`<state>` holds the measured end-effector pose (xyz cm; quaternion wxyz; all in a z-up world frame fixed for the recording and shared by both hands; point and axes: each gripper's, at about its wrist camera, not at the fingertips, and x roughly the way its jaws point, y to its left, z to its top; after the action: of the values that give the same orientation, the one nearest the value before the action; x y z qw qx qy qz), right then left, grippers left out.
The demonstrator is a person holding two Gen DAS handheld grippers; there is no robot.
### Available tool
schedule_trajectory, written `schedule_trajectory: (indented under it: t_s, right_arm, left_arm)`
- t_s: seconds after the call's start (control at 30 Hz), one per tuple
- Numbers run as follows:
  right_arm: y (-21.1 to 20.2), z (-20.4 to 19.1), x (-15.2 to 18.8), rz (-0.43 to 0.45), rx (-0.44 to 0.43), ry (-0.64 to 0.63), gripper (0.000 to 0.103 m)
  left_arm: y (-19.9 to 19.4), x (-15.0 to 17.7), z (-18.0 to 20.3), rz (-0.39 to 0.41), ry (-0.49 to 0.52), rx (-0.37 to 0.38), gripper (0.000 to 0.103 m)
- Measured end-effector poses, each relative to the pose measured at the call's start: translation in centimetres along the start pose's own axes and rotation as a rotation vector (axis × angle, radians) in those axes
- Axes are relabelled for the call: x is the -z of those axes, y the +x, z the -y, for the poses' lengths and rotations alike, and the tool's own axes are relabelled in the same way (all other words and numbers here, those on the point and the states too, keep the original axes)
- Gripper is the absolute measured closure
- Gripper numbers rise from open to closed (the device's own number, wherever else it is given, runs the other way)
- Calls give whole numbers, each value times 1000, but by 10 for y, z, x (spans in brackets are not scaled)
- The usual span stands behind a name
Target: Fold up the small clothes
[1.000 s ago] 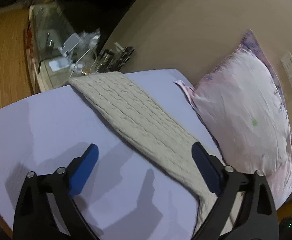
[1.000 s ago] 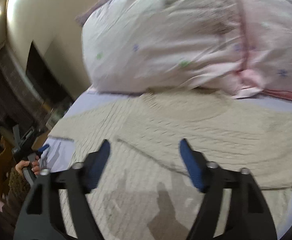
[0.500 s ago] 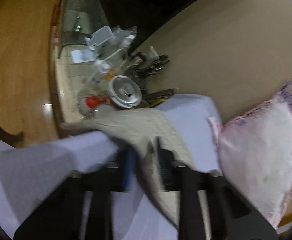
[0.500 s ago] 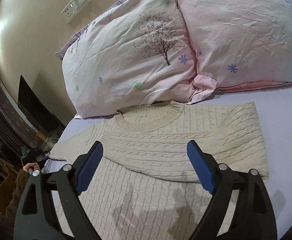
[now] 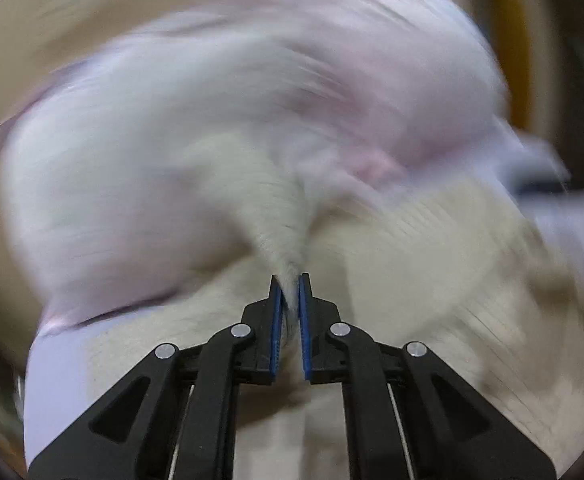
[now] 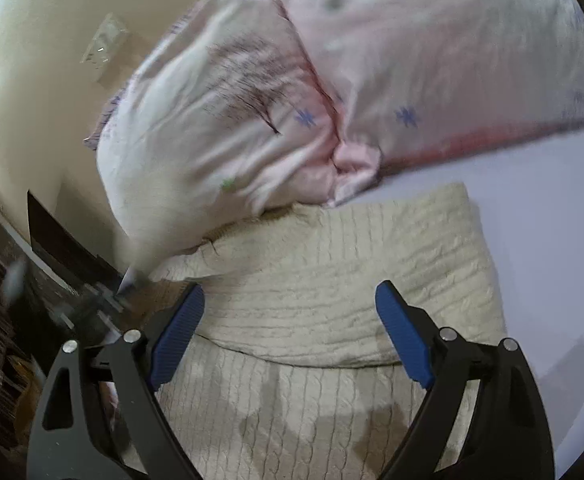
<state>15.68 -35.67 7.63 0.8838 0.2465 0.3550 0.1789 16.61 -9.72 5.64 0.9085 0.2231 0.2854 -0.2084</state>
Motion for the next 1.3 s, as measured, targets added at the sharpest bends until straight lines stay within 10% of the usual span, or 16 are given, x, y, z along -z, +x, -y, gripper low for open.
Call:
schedule_trajectory:
  t_s: [0.1, 0.23, 0.57, 0.9, 1.13, 1.3]
  right_arm:
    - [0, 19, 2, -24, 7, 63, 17]
    - [-2, 36, 3, -34, 30, 94, 43]
    - [54, 16, 7, -181, 47, 53, 73]
    - [132, -36, -24, -198, 294, -123, 72]
    - [97, -11, -22, -141, 215, 35, 60]
    - [107, 17, -20, -184, 161, 180, 73]
  left_arm:
    - [3, 12, 31, -10, 57, 33, 94]
    - [-39, 31, -27, 30, -156, 14, 60]
    - [-111, 155, -135, -105, -650, 59, 52]
    - [-117, 177, -126, -127, -677, 84, 42]
    - [-119, 190, -127, -133, -689, 83, 39]
    - [-116, 195, -129, -139, -701, 94, 39]
